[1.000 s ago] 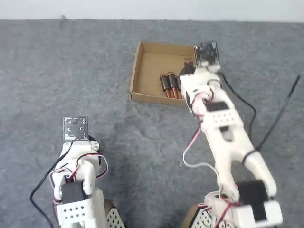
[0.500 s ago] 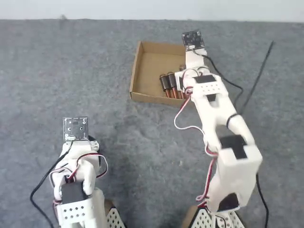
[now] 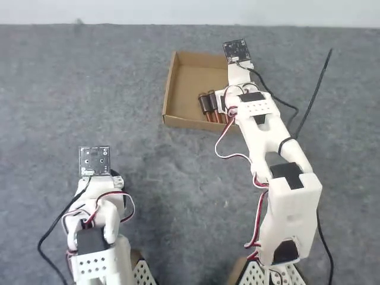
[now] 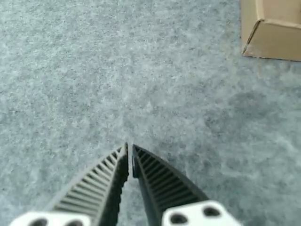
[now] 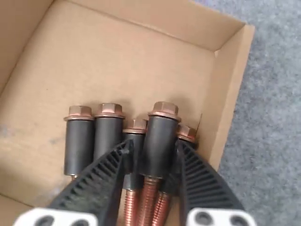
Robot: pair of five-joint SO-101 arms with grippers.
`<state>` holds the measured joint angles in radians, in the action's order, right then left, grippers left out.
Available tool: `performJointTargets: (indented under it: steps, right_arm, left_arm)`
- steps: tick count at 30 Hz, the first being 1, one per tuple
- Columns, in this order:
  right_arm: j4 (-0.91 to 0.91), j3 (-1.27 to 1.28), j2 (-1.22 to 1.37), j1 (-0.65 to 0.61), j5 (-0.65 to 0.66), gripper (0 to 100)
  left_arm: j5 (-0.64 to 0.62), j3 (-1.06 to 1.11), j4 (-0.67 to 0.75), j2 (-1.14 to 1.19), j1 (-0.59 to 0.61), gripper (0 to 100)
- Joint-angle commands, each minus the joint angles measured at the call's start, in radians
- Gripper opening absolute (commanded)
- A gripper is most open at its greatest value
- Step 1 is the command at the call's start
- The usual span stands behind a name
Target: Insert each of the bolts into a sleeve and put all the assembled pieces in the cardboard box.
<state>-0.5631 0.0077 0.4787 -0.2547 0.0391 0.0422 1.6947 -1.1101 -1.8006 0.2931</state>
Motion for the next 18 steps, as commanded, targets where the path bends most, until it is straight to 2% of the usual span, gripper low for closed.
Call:
performJointTargets:
  steps: [1, 8, 12, 16, 18]
  right_arm:
    - [-0.001, -0.052, -0.028, 0.018, 0.011, 13.6]
    - [-0.059, -0.046, -0.151, 0.018, 0.011, 13.6]
    - [-0.214, -0.046, -0.268, 0.012, 0.011, 12.1]
    - [-0.384, -0.046, -0.384, 0.012, 0.009, 0.1]
    - [-0.464, -0.044, -0.432, 0.018, 0.009, 2.4]
  left_arm:
    - [0.009, -0.010, -0.002, -0.018, -0.002, 1]
    - [0.009, -0.010, 0.000, -0.018, -0.002, 1]
    - [0.009, -0.010, 0.000, -0.018, -0.002, 1]
    - [0.009, -0.010, 0.000, -0.018, -0.002, 1]
    - [0.009, -0.010, 0.000, -0.018, -0.002, 1]
